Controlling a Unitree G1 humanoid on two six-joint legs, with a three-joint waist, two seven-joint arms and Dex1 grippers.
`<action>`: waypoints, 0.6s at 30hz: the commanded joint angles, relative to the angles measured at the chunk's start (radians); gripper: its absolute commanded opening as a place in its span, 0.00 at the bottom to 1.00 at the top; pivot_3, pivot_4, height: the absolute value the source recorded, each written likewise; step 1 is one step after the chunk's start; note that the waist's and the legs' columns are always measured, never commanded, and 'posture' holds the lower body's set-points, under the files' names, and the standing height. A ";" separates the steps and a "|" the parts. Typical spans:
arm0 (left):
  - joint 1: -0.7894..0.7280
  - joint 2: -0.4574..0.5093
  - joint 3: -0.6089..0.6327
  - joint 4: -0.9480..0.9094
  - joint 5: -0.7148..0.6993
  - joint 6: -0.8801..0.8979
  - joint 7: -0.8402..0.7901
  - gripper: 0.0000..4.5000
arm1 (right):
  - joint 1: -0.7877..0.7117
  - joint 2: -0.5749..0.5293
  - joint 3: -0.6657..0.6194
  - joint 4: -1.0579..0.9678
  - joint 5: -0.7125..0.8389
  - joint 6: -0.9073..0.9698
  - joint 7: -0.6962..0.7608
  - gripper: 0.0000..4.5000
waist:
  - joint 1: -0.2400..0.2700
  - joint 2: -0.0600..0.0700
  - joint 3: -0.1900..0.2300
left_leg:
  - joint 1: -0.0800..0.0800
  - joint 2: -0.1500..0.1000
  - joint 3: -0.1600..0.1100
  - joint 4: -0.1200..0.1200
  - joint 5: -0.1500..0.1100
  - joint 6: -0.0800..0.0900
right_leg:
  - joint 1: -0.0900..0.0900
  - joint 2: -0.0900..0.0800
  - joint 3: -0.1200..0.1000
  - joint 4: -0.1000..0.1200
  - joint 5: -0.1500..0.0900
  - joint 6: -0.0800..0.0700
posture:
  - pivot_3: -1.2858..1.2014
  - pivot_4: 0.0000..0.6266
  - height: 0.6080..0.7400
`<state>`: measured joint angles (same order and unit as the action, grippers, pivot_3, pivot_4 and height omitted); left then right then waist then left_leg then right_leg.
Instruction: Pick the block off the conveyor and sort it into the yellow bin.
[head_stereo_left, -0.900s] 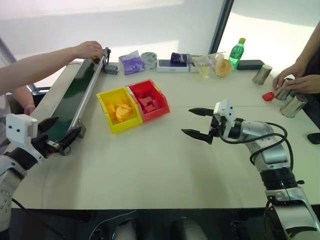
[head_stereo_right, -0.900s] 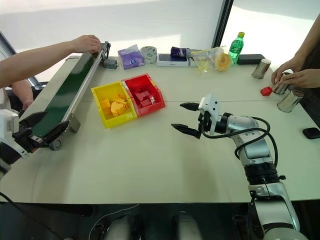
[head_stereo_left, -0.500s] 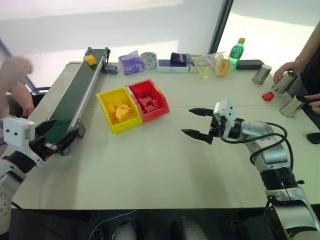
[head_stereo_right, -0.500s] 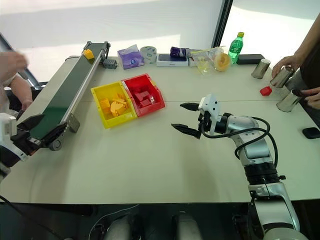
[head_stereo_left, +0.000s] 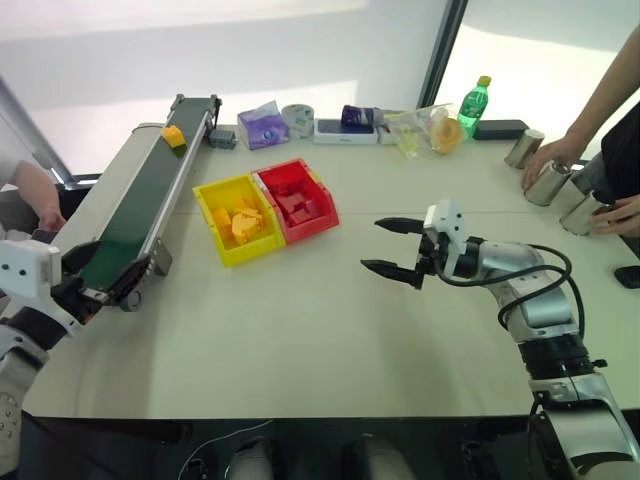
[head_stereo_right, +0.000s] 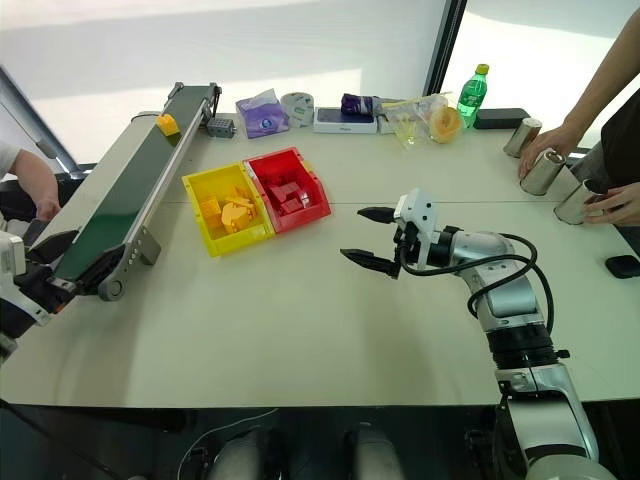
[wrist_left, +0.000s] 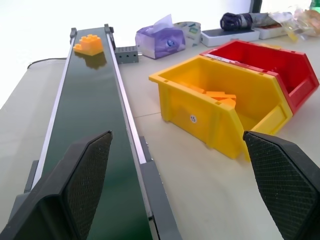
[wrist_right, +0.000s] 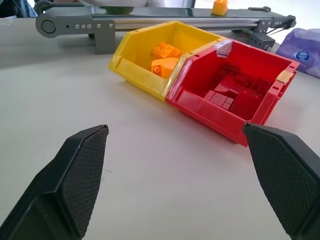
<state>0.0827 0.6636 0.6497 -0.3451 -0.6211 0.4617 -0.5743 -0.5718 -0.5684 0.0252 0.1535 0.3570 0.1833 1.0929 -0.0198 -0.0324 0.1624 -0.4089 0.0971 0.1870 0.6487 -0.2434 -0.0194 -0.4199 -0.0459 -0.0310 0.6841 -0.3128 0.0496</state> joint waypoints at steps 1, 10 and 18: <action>-0.002 -0.010 0.051 -0.024 0.016 -0.048 0.040 0.99 | -0.025 0.001 -0.018 -0.010 0.005 -0.027 0.007 1.00 | 0.000 0.000 0.000 | 0.000 0.000 0.000 0.000 0.000 0.000 | 0.000 0.000 0.000 0.000 0.000 0.000 | 0.52 0.24 1.00; 0.135 -0.143 0.184 -0.100 0.039 -0.177 0.127 0.99 | -0.022 0.000 -0.018 0.002 0.005 -0.040 0.018 1.00 | -0.003 0.000 0.000 | 0.000 0.000 0.000 0.000 0.000 0.000 | 0.000 0.000 0.000 0.000 0.000 0.000 | 0.52 0.24 1.00; 0.249 -0.255 0.223 -0.083 0.065 -0.293 0.173 0.99 | -0.048 0.012 -0.011 0.079 -0.003 -0.089 0.052 1.00 | 0.003 -0.001 0.000 | 0.000 0.000 0.000 0.001 -0.002 0.004 | 0.001 0.000 0.000 -0.001 0.000 0.000 | 0.52 0.24 1.00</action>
<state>0.3252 0.4043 0.8390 -0.4142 -0.5609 0.2023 -0.4139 -0.5926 -0.5616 0.0273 0.2259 0.3543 0.1229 1.1335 -0.0169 -0.0330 0.1620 -0.4087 0.0970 0.1865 0.6498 -0.2461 -0.0148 -0.4188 -0.0462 -0.0312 0.6835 -0.3129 0.0494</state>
